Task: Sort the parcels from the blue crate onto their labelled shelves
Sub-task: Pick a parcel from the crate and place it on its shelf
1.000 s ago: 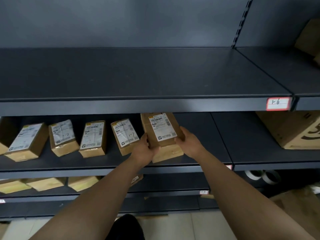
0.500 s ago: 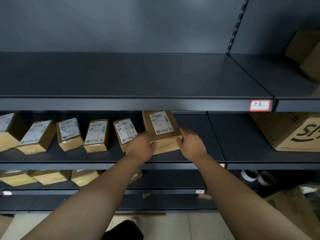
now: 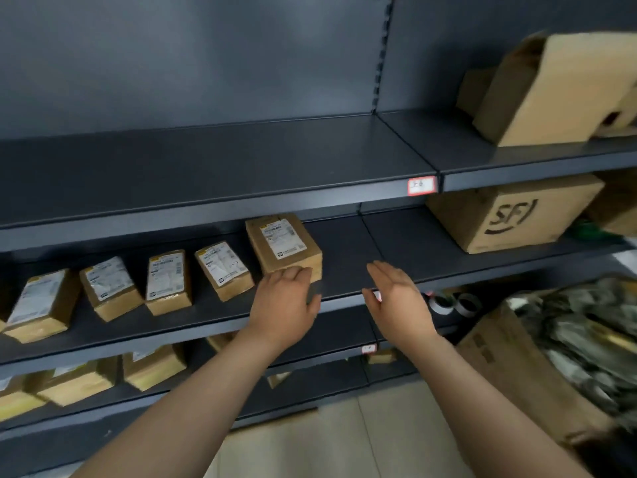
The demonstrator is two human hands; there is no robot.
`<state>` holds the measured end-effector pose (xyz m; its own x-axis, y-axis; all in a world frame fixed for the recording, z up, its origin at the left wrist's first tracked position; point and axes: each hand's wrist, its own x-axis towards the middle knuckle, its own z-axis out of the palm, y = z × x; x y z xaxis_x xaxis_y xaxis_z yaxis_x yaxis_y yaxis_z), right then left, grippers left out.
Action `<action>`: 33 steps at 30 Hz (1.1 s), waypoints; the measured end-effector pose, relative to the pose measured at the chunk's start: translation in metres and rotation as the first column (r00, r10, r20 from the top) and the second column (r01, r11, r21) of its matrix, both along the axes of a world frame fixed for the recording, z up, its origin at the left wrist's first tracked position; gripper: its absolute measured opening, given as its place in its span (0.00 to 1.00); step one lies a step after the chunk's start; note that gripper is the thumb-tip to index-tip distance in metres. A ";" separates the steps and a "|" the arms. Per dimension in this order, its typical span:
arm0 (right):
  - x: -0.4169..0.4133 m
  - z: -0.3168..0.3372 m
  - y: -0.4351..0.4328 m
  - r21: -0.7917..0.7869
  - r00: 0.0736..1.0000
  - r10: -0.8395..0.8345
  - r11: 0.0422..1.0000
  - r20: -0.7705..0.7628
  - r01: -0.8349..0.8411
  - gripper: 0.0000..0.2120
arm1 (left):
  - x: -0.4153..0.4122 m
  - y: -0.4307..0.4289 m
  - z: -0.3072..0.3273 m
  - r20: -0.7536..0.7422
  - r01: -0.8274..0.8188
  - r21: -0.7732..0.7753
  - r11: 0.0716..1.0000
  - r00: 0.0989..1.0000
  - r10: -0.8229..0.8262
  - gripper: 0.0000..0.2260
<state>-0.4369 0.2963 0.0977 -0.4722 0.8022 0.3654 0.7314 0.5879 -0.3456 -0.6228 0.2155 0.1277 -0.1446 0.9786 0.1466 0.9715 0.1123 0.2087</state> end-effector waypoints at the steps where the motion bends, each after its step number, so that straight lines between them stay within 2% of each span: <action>1: 0.010 0.002 -0.012 0.003 0.999 -0.038 0.999 -0.011 0.038 0.21 | 0.007 -0.004 0.000 0.007 0.038 0.001 0.999 0.999 -0.038 0.21; 5: 0.048 0.007 -0.073 -0.013 0.974 -0.226 0.974 0.030 0.226 0.21 | 0.037 -0.028 0.000 0.058 0.231 -0.015 0.973 0.971 -0.230 0.22; 10: 0.090 0.008 -0.174 -0.022 0.891 -0.447 0.893 0.079 0.450 0.21 | 0.078 -0.075 0.003 0.076 0.454 -0.008 0.891 0.889 -0.452 0.22; 14: 0.128 0.005 -0.259 -0.063 0.781 -0.614 0.780 0.116 0.623 0.21 | 0.126 -0.118 -0.001 0.104 0.608 -0.032 0.793 0.791 -0.602 0.22; 19: 0.186 0.009 -0.362 -0.118 0.601 -0.788 0.589 0.134 0.799 0.22 | 0.206 -0.176 0.000 0.105 0.784 -0.047 0.620 0.621 -0.777 0.24; 25: 0.267 0.011 -0.475 -0.135 0.401 -0.907 0.385 0.131 0.913 0.22 | 0.313 -0.256 0.001 0.093 0.905 -0.067 0.421 0.425 -0.900 0.23; 31: 0.362 0.014 -0.587 -0.139 0.251 -0.956 0.231 0.153 0.963 0.17 | 0.430 -0.339 -0.009 0.121 0.951 -0.085 0.296 0.305 -0.945 0.22; 33: 0.395 0.009 -0.620 -0.166 0.215 -0.963 0.188 0.161 0.968 0.19 | 0.466 -0.367 -0.015 0.136 0.960 -0.106 0.261 0.274 -0.952 0.22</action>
